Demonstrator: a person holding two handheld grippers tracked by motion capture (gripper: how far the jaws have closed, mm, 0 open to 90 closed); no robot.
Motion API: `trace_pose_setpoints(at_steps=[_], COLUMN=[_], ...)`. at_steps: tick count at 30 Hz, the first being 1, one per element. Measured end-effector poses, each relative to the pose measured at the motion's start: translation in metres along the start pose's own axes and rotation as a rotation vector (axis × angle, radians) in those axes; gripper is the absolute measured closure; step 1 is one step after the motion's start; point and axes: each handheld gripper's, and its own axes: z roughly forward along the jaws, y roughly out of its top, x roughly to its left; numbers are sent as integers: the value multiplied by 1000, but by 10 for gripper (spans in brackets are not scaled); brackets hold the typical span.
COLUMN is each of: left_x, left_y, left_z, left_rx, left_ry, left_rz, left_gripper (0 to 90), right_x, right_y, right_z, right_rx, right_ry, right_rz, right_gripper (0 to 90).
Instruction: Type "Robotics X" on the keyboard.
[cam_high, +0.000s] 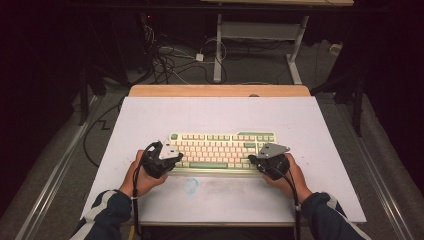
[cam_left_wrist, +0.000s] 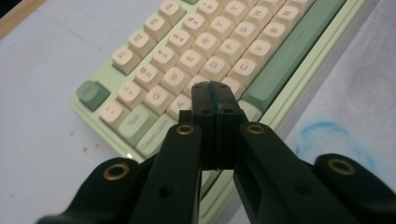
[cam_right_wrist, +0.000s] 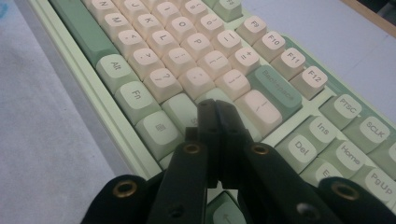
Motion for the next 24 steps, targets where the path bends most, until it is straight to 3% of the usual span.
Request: trace_pose_setpoints(at_steps=[11,24], left_x=[-13,-11], left_y=[-1,-2], left_z=[26,32], left_rx=[56,70], left_ry=[-28,-15], left_rz=[32,37], left_gripper=[870,869], right_x=[0,0], right_y=[0,0], right_z=[0,0], right_rx=[-1,-2], right_ry=[-1,-2], right_rz=[-1,-1], right_gripper=[900,900])
